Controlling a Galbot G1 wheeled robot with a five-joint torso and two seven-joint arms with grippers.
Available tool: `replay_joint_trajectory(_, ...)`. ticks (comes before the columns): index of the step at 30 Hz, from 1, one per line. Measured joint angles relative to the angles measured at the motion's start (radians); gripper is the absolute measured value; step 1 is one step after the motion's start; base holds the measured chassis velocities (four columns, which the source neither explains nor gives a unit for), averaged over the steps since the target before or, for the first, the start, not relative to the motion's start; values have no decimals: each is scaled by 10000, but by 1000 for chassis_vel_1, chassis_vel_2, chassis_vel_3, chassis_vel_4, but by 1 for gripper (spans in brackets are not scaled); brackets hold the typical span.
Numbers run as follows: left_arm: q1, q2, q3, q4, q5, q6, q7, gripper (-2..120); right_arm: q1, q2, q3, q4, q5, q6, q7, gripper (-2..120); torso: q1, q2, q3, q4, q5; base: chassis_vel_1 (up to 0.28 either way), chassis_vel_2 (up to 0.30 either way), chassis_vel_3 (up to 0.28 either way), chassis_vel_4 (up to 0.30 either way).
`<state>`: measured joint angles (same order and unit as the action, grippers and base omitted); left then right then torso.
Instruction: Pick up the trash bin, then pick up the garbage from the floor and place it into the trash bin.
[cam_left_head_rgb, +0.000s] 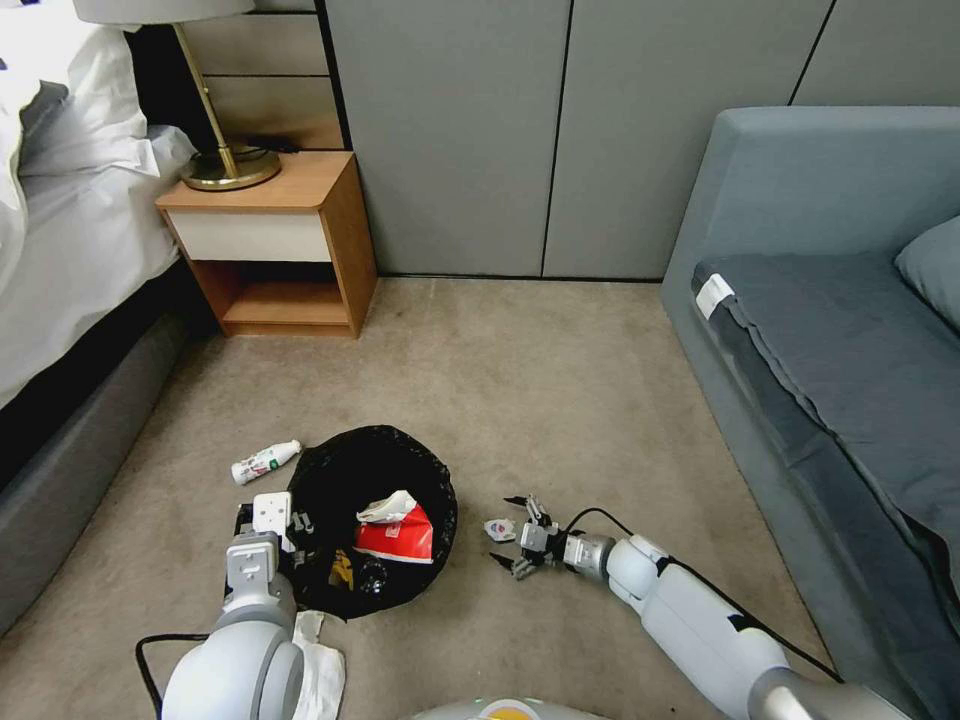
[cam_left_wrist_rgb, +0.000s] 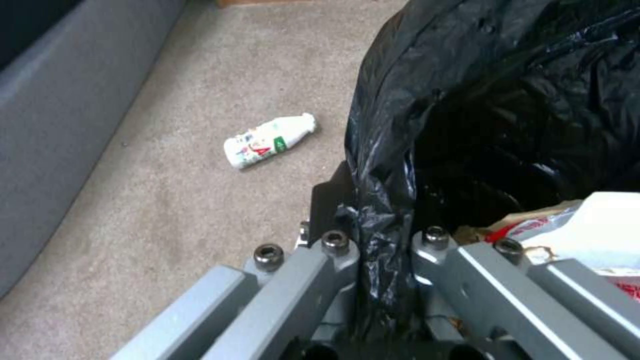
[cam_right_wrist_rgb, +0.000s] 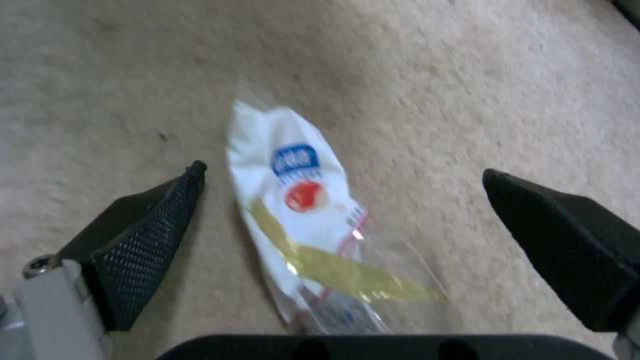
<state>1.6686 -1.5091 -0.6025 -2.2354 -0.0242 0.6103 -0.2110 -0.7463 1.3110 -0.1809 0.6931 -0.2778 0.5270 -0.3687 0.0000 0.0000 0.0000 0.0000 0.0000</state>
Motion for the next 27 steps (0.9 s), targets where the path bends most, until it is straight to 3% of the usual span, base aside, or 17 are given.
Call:
replay_joint_trajectory(10,-18,-30,45,-2,24,-12,-4,1,29,221,561,-697,-105,356,-19,89,-1,0,0,0,-1,0,0,0,0)
replay_joint_trajectory(27,-95,-57,66,24,36,-14,-4,1,193,547,634,-1043,-147,454,73,25,0,0,0,0,1,0,0,0,0)
